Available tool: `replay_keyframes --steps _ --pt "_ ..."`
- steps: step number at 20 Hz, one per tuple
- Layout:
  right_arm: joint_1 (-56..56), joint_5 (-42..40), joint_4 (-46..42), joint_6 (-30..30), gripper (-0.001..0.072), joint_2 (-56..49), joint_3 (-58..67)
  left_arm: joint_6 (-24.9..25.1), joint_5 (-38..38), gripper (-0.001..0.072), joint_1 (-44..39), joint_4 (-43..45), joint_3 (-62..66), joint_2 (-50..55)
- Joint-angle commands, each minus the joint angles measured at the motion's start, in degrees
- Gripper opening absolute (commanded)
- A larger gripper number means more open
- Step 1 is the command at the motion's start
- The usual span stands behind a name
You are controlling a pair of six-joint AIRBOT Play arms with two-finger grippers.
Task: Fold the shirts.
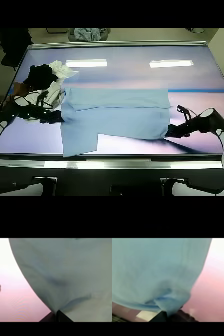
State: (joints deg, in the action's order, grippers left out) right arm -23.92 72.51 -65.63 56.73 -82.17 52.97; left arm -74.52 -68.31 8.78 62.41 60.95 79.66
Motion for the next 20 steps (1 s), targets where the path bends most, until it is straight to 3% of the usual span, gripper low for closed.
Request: replay_keyframes --steps 1,6,9,14,20 --pt "0.55 4.04 0.9 -4.11 0.004 6.84 8.37 -0.48 0.24 0.0025 0.04 -0.07 6.78 -7.74" --pt "0.55 -2.78 0.0 -5.55 0.0041 24.35 41.66 -4.48 3.65 0.0025 0.07 0.57 34.99 -25.16" --pt "0.55 -2.75 -6.32 -0.66 0.004 33.42 57.79 -12.0 11.87 0.0025 0.07 2.97 48.46 -32.57" --pt "0.55 -0.98 -8.24 -1.33 0.004 41.7 61.72 -12.52 10.32 0.0024 0.07 2.95 52.35 -38.4" --pt "0.55 -0.59 -13.22 0.07 0.004 42.1 61.7 -12.52 10.27 0.0023 0.07 3.85 52.35 -39.01"
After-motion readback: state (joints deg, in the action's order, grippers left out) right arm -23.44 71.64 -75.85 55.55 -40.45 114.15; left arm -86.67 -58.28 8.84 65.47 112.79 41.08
